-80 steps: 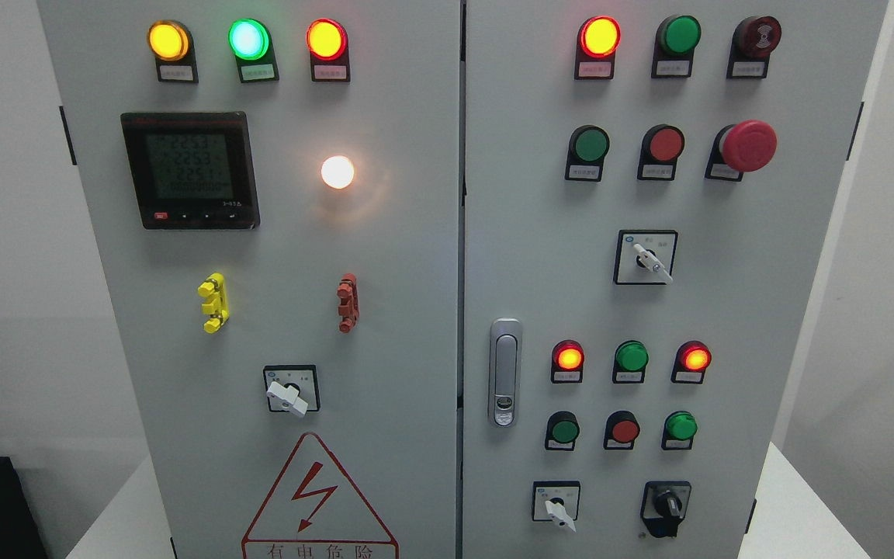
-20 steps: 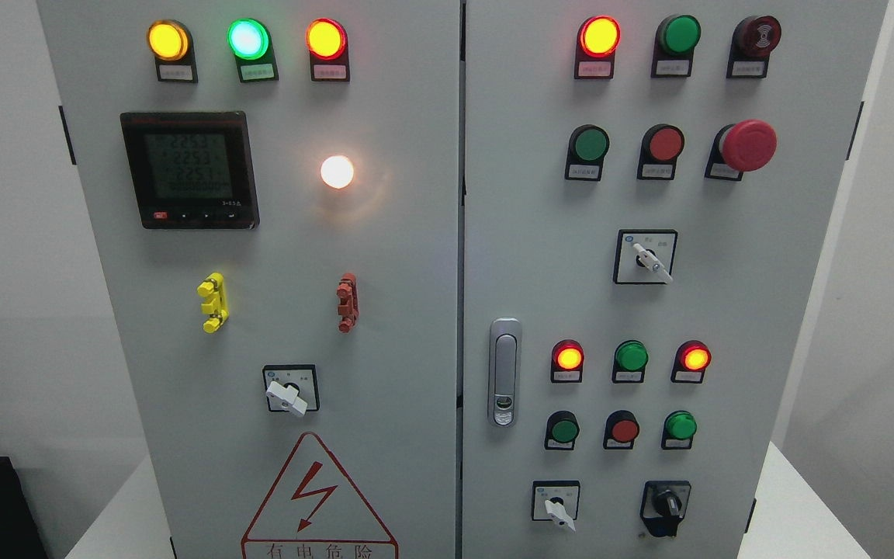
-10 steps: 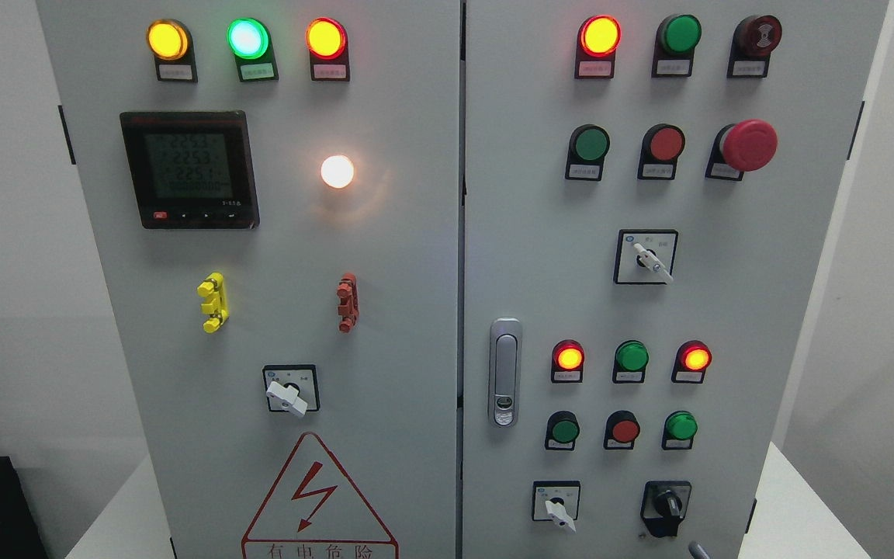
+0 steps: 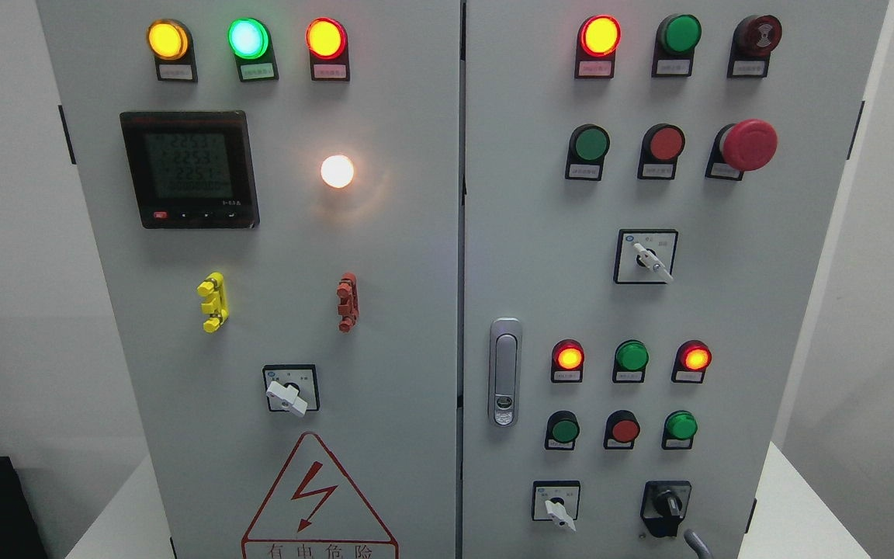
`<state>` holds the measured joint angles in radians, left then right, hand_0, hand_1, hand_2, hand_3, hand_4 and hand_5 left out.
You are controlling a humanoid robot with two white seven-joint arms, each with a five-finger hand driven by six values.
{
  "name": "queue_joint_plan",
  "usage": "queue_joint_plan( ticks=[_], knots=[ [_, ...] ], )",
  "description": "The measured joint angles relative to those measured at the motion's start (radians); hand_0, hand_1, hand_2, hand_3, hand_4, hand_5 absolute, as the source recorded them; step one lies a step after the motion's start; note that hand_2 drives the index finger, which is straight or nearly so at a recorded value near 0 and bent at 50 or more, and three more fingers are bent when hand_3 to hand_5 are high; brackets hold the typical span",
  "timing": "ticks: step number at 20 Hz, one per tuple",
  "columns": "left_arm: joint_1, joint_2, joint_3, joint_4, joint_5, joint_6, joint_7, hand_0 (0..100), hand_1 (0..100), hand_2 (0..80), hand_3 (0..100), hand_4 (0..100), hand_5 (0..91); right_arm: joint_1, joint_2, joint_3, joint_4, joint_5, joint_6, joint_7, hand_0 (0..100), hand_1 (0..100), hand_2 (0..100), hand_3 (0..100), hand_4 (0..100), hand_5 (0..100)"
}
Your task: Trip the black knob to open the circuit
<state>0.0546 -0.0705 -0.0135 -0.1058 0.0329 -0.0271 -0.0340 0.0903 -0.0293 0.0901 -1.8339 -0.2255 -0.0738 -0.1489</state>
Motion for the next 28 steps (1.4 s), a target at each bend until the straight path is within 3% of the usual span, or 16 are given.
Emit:
queue_joint_plan(
  ticks=[28],
  knots=[
    [0.0,0.0,0.0,0.0,0.0,0.0,0.0,12,39,0.0,0,0,0.0,-0.018,0.0,0.01,0.022,-0.013,0.001,0.003,0,5,2,100,100,100]
  ],
)
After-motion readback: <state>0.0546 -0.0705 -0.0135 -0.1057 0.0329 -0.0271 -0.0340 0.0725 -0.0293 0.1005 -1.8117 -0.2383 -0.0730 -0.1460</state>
